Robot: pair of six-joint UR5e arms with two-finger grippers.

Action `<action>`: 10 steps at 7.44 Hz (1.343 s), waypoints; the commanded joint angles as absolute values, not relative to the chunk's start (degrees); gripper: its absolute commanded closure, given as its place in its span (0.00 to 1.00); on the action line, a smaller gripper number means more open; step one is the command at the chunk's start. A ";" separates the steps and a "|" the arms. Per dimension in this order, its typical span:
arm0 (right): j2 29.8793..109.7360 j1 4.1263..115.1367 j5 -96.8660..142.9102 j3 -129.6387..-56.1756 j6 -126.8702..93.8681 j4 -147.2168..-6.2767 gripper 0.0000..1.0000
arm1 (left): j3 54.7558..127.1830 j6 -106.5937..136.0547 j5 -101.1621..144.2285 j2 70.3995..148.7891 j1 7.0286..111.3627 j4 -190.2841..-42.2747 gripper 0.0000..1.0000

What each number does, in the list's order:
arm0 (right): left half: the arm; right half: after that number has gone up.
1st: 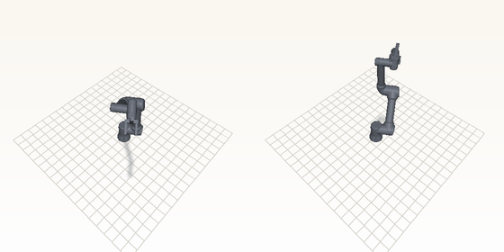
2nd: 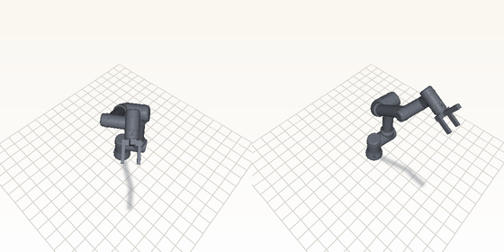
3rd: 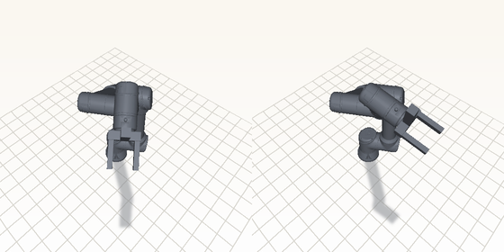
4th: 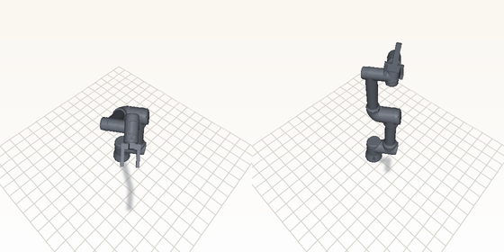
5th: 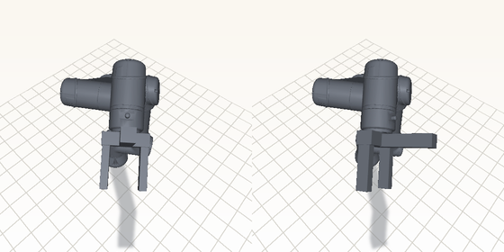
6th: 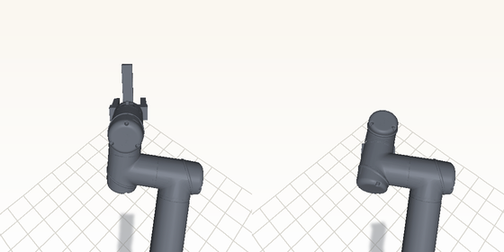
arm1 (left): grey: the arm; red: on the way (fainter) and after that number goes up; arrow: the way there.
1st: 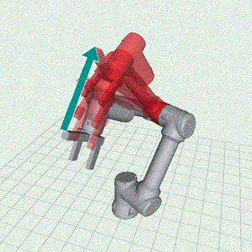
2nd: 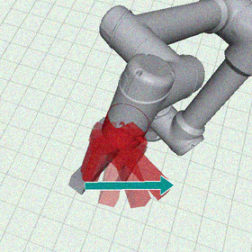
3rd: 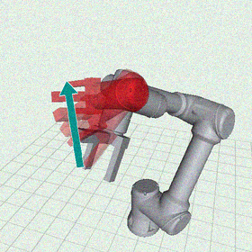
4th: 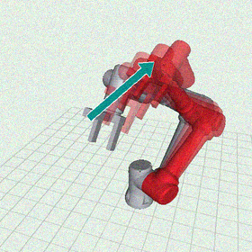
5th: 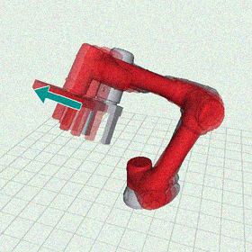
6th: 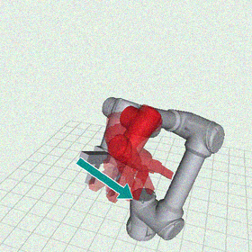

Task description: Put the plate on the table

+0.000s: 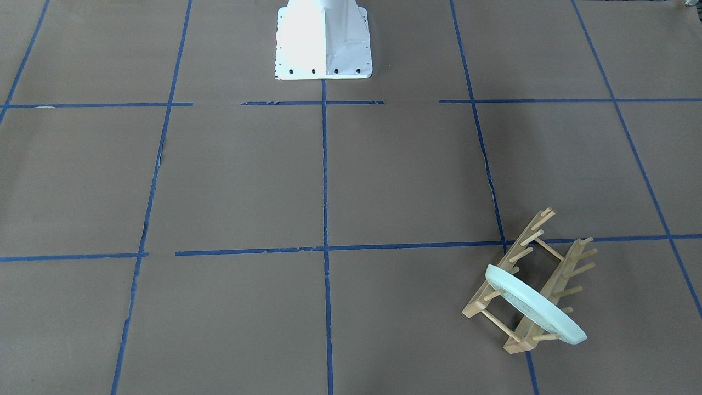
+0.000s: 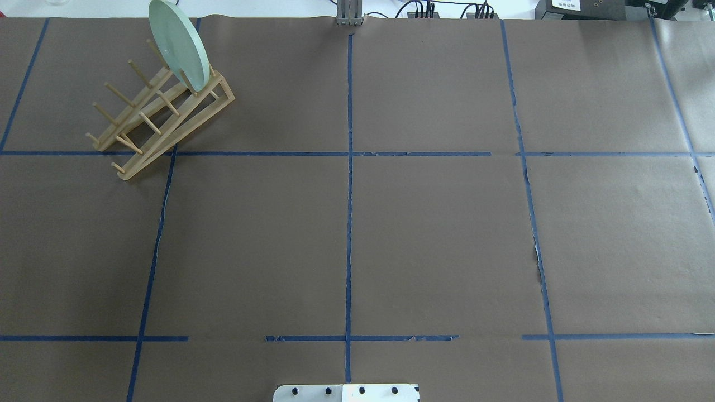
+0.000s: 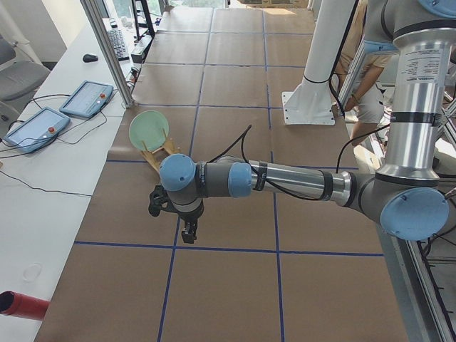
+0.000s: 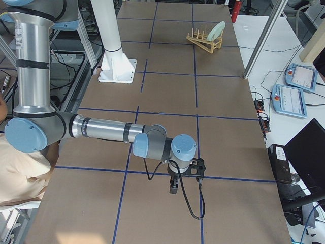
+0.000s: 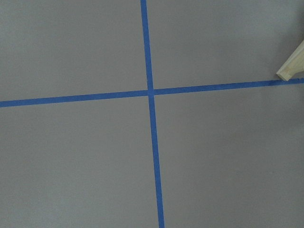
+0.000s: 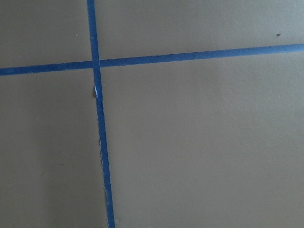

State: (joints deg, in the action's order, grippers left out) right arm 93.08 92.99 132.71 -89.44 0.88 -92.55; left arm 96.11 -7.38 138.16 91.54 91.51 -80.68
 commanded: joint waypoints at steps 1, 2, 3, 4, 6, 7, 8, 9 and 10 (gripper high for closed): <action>93.08 92.99 132.71 -89.47 0.88 -92.55 0.00 | 96.07 -6.95 138.25 91.84 91.49 -80.60 0.00; 93.08 92.99 132.71 -89.47 0.88 -92.55 0.00 | 96.41 -7.03 138.08 91.76 91.49 -80.68 0.00; 93.08 92.99 132.71 -89.39 0.88 -92.55 0.00 | 96.94 -6.94 137.55 92.11 91.49 -80.86 0.00; 93.08 92.99 132.71 -89.38 0.88 -92.55 0.00 | 96.77 -6.77 134.68 95.68 91.41 -81.12 0.00; 93.08 92.99 132.71 -89.47 0.88 -92.55 0.00 | 93.11 -6.86 131.75 102.53 91.23 -88.61 0.00; 93.08 92.99 132.71 -89.39 0.88 -92.55 0.00 | 89.42 -4.94 132.36 105.18 91.23 -95.99 0.00; 93.08 92.99 132.71 -89.47 0.88 -92.55 0.00 | 89.04 5.61 135.41 106.16 90.62 -99.37 0.00; 93.08 92.99 132.71 -89.39 0.88 -92.55 0.00 | 88.95 19.29 141.36 106.17 90.53 -107.50 0.00; 93.08 92.99 132.71 -89.38 0.88 -92.55 0.00 | 88.86 27.51 142.63 106.17 90.27 -115.50 0.00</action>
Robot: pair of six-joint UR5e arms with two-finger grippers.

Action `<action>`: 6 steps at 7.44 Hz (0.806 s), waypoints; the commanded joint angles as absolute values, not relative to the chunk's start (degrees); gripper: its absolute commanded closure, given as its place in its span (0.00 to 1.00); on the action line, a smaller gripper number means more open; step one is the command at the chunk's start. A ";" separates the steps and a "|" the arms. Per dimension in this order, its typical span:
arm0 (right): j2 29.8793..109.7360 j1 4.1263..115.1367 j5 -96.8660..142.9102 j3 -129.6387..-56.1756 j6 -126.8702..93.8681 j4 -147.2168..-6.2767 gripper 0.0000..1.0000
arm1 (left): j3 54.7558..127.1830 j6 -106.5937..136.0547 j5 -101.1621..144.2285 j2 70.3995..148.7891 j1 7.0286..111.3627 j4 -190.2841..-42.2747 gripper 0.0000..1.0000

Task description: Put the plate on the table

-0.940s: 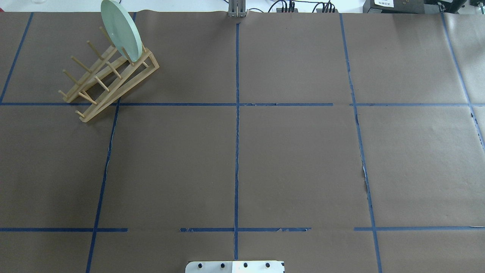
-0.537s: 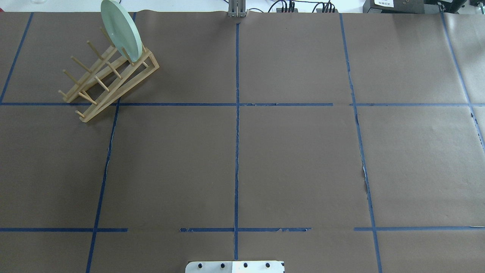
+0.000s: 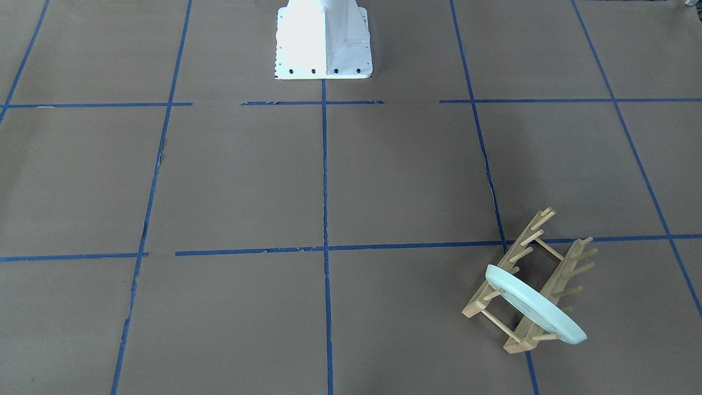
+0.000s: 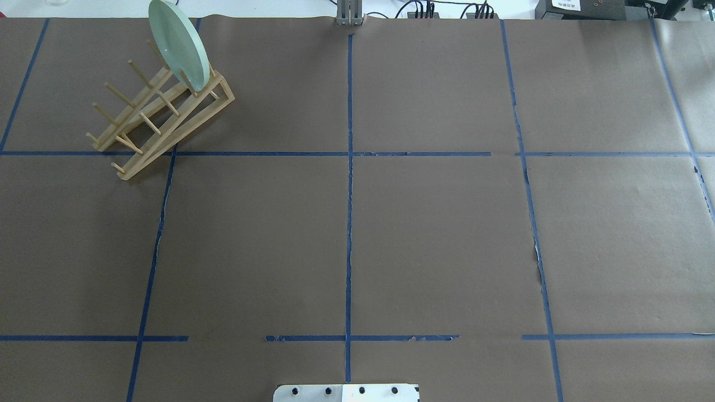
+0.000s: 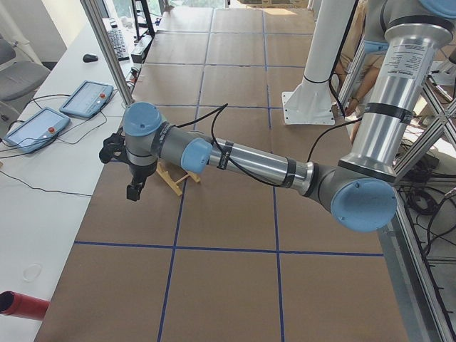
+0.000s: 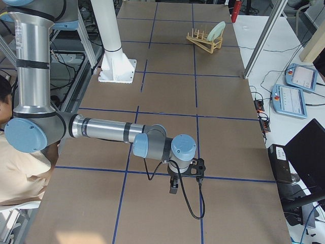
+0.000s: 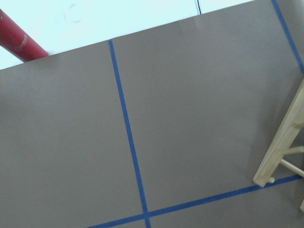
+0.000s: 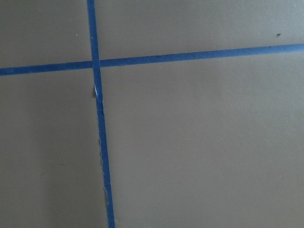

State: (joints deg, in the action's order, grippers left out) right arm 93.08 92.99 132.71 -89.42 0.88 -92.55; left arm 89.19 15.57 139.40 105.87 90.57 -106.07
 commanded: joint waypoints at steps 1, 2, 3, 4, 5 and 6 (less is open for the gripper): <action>93.08 92.99 132.71 -89.47 0.88 -92.55 0.00 | 88.68 40.39 142.73 107.74 86.44 -120.71 0.00; 93.08 92.99 132.71 -89.39 0.88 -92.55 0.00 | 87.99 54.35 142.30 110.45 81.00 -125.89 0.00; 93.08 92.99 132.71 -89.47 0.88 -92.55 0.00 | 84.93 68.06 141.25 113.87 77.90 -131.60 0.00; 93.08 92.99 132.71 -89.39 0.88 -92.55 0.00 | 82.81 79.69 137.59 115.21 77.00 -136.97 0.00; 93.08 92.99 132.71 -89.38 0.88 -92.55 0.00 | 80.36 92.68 133.46 115.66 75.34 -144.59 0.00; 93.08 92.99 132.71 -89.47 0.88 -92.55 0.00 | 76.76 106.99 127.15 117.32 72.89 -153.54 0.00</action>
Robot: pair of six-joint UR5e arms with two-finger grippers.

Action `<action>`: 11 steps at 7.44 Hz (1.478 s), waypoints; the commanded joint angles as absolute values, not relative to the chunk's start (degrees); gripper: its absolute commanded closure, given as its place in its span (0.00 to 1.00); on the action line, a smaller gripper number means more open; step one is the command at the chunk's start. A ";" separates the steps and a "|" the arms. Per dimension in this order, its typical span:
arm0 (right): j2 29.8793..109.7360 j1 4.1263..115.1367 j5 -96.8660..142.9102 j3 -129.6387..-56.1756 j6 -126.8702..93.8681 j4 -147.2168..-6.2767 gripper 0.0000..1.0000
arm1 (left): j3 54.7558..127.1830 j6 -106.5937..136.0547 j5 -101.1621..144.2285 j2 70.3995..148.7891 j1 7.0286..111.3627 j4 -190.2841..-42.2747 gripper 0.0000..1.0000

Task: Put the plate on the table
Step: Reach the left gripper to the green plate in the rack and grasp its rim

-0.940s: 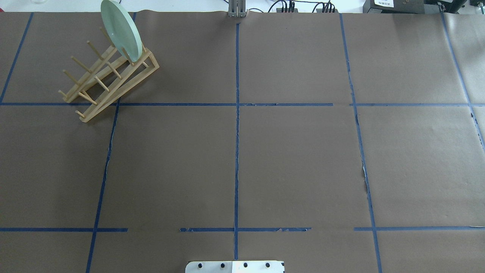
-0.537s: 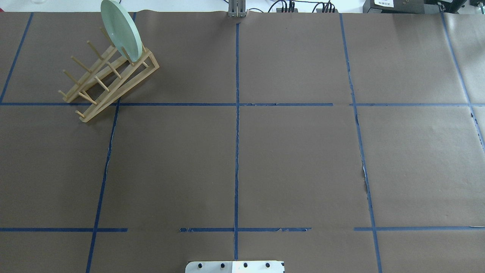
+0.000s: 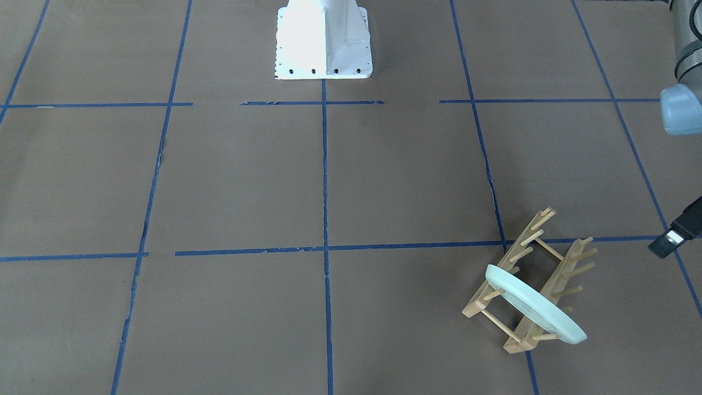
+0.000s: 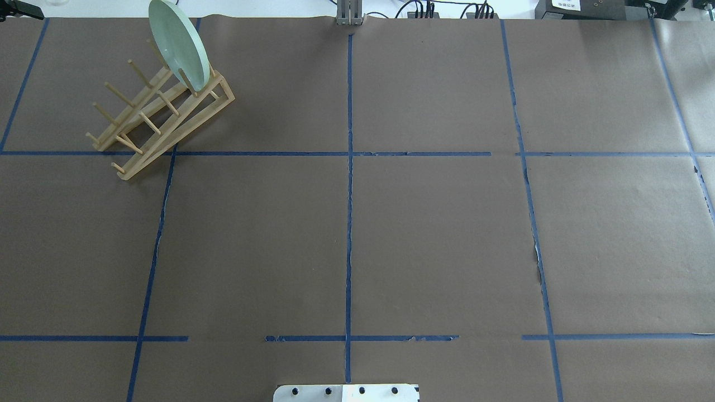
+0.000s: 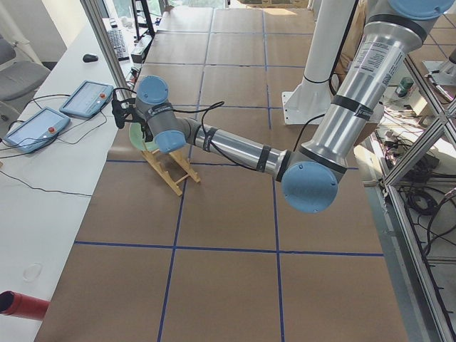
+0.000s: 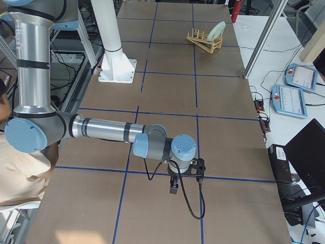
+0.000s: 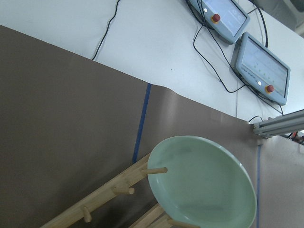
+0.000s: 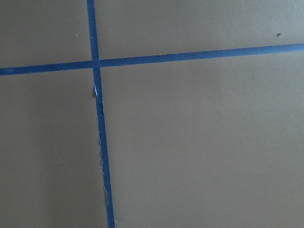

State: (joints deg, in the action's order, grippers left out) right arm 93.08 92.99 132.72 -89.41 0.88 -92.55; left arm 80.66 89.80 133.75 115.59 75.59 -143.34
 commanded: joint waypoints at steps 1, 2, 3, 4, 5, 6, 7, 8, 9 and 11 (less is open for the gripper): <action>93.08 92.99 132.71 -89.47 0.88 -92.55 0.00 | 73.86 116.36 121.00 119.25 69.21 -158.68 0.00; 93.08 92.99 132.71 -89.39 0.88 -92.55 0.00 | 72.96 119.67 116.76 119.96 65.86 -159.43 0.00; 93.08 92.99 132.71 -89.47 0.88 -92.55 0.00 | 71.82 121.36 115.50 120.75 64.53 -159.43 0.00; 93.08 92.99 132.71 -89.47 0.88 -92.55 0.00 | 70.85 121.72 115.40 121.20 63.82 -159.43 0.00; 93.08 92.99 132.71 -89.47 0.88 -92.55 0.00 | 70.40 121.82 113.40 121.72 62.94 -159.35 0.03; 93.08 92.99 132.71 -89.47 0.88 -92.55 0.00 | 68.66 123.21 112.86 123.47 62.84 -159.35 0.13; 93.08 92.99 132.71 -89.47 0.88 -92.55 0.00 | 68.64 123.31 112.85 123.49 62.84 -159.35 0.23; 93.08 92.99 132.71 -89.47 0.88 -92.55 0.00 | 68.47 123.31 112.85 123.57 62.84 -159.35 0.36; 93.08 92.99 132.71 -89.47 0.88 -92.55 0.00 | 68.47 123.31 112.76 123.57 62.84 -159.35 0.37; 93.08 92.99 132.71 -89.47 0.88 -92.55 0.00 | 68.38 123.31 112.68 123.57 62.84 -159.17 0.47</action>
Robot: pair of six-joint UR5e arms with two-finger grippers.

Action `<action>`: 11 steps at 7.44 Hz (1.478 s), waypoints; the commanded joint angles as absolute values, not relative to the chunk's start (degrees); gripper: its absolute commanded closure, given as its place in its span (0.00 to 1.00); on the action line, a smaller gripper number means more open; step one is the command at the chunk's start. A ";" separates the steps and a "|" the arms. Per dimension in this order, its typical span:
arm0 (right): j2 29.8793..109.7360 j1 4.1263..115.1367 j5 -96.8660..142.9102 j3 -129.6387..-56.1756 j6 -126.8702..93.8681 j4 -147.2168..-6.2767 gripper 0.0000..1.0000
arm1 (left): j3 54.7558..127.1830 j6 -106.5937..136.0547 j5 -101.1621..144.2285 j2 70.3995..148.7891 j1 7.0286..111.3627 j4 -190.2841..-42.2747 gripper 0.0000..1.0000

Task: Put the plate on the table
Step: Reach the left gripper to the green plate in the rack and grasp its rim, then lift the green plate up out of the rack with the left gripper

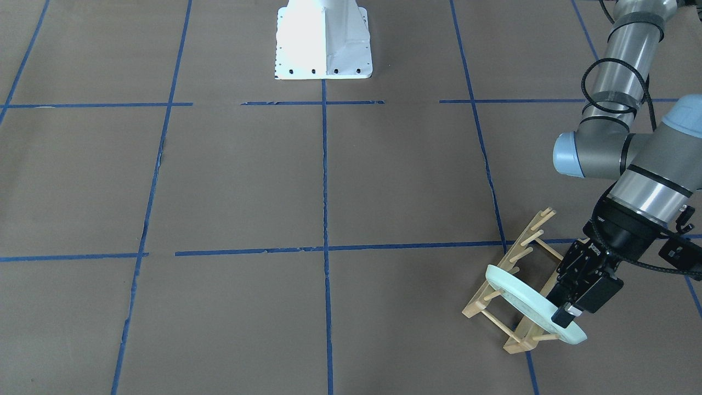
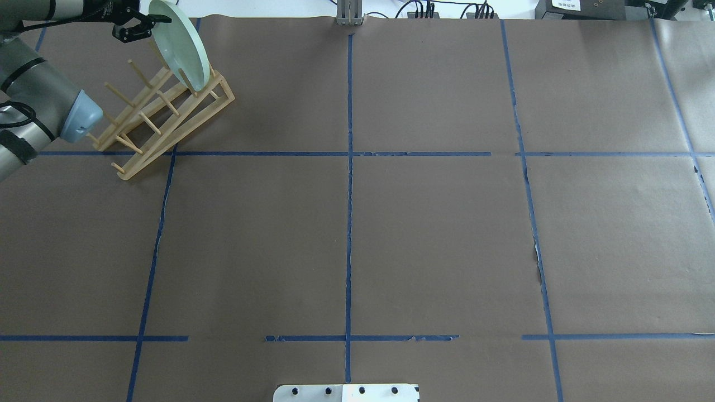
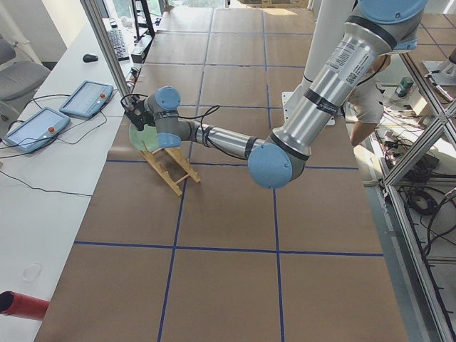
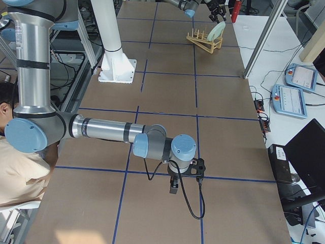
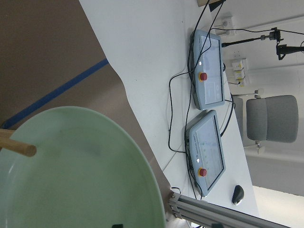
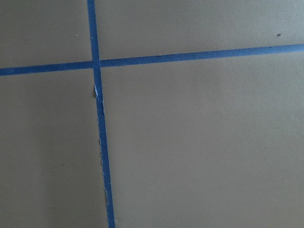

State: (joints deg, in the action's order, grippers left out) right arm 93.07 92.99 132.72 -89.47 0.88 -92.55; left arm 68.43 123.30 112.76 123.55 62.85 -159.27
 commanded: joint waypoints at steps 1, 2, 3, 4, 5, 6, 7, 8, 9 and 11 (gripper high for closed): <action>93.08 92.99 132.71 -89.47 0.88 -92.55 0.00 | 68.38 123.22 112.76 123.57 62.84 -159.17 0.65; 93.08 92.99 132.71 -89.47 0.88 -92.55 0.00 | 68.38 123.14 112.76 123.57 62.84 -159.17 0.88; 93.08 92.99 132.71 -89.47 0.88 -92.55 0.00 | 68.64 122.87 112.76 123.66 62.84 -159.17 1.00; 93.08 92.99 132.71 -89.47 0.88 -92.55 0.00 | 69.16 123.05 112.76 123.66 63.02 -159.17 1.00; 93.08 92.99 132.71 -89.47 0.88 -92.55 0.00 | 71.43 123.05 113.20 123.66 64.32 -159.08 1.00; 93.08 92.99 132.71 -89.47 0.88 -92.55 0.00 | 74.24 123.31 115.03 123.58 65.99 -158.73 1.00; 93.08 92.99 132.71 -89.47 0.88 -92.55 0.00 | 76.62 124.44 117.48 123.57 68.88 -158.38 1.00; 93.08 92.99 132.71 -89.47 0.88 -92.55 0.00 | 78.64 128.46 119.77 123.66 71.26 -158.38 1.00; 93.08 92.99 132.71 -89.47 0.88 -92.55 0.00 | 81.97 129.89 123.19 123.58 71.54 -156.73 1.00; 93.08 92.99 132.71 -89.47 0.88 -92.55 0.00 | 91.36 127.11 126.12 125.50 68.84 -136.69 1.00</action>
State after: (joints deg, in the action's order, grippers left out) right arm 93.08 92.99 132.71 -89.47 0.88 -92.55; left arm 85.67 128.65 124.54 124.37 70.42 -148.10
